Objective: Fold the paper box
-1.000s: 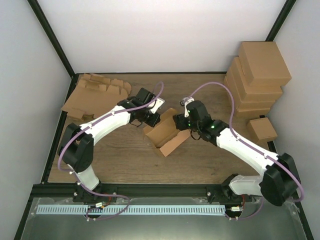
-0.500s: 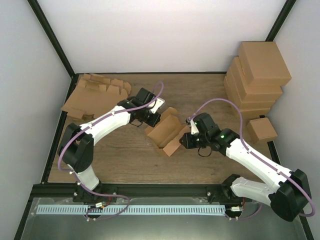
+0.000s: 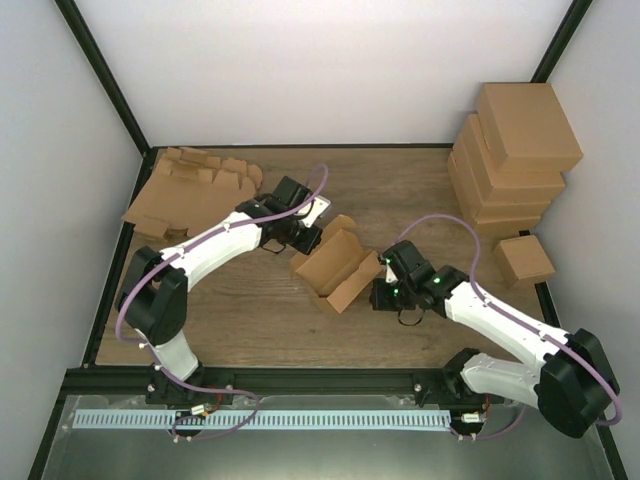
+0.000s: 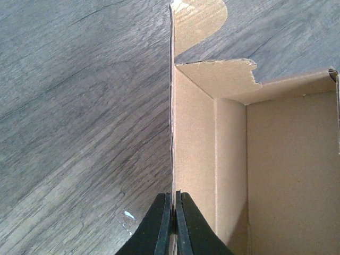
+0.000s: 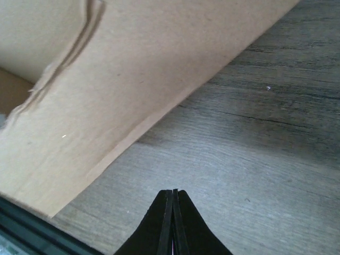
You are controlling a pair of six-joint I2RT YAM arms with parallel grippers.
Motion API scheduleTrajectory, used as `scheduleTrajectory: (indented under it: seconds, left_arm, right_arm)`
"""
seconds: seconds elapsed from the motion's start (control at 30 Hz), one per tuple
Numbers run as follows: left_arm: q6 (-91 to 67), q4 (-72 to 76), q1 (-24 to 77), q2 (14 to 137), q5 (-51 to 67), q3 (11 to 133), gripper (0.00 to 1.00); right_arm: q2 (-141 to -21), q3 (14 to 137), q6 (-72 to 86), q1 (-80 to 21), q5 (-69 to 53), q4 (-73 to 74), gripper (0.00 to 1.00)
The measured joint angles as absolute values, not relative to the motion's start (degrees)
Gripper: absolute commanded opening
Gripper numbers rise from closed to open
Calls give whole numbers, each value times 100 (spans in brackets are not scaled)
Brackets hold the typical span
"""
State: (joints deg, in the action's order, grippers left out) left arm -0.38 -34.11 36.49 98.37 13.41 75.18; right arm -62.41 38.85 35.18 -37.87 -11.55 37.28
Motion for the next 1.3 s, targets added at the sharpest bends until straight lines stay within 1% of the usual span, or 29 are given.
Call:
scheduleTrajectory:
  seconds: [0.27,0.43,0.8,1.0,1.07,1.13,1.17,1.23,1.3]
  left_arm:
    - [-93,-3411,3688,9837,1376,7518,4]
    - [-283,-3365,3691,9837,1820,7516,4]
    - [-906,-2956,3682,9644,2801,7063,4]
    - [-1223,-2939,3726,9636,2797,6963,4]
    - [-1378,-2893,3723,9636,2853,6963,6]
    - [-1496,-2825,3723,9636,2978,6963,9]
    - [-1525,-2792,3726,9636,3050,6963,13]
    - [-1597,-2740,3750,9636,3236,6963,28]
    - [-1656,-2718,3785,9636,3387,6963,49]
  right_arm:
    - [-6836,3544,3765,-3787,-1321,2637,1]
    - [-7111,3605,3765,-3787,-1511,2064,1]
    - [-7413,3699,3669,-3787,-1715,1629,1]
    - [-7406,3695,3538,-3787,-1957,1363,1]
    - [-7400,3684,3509,-3787,-1990,1323,1]
    - [-7400,3662,3498,-3787,-1986,1323,1]
    - [-7400,3653,3498,-3787,-1984,1326,1]
    - [-7400,3645,3498,-3787,-1981,1310,1]
    - [-7400,3612,3500,-3787,-1973,1205,1]
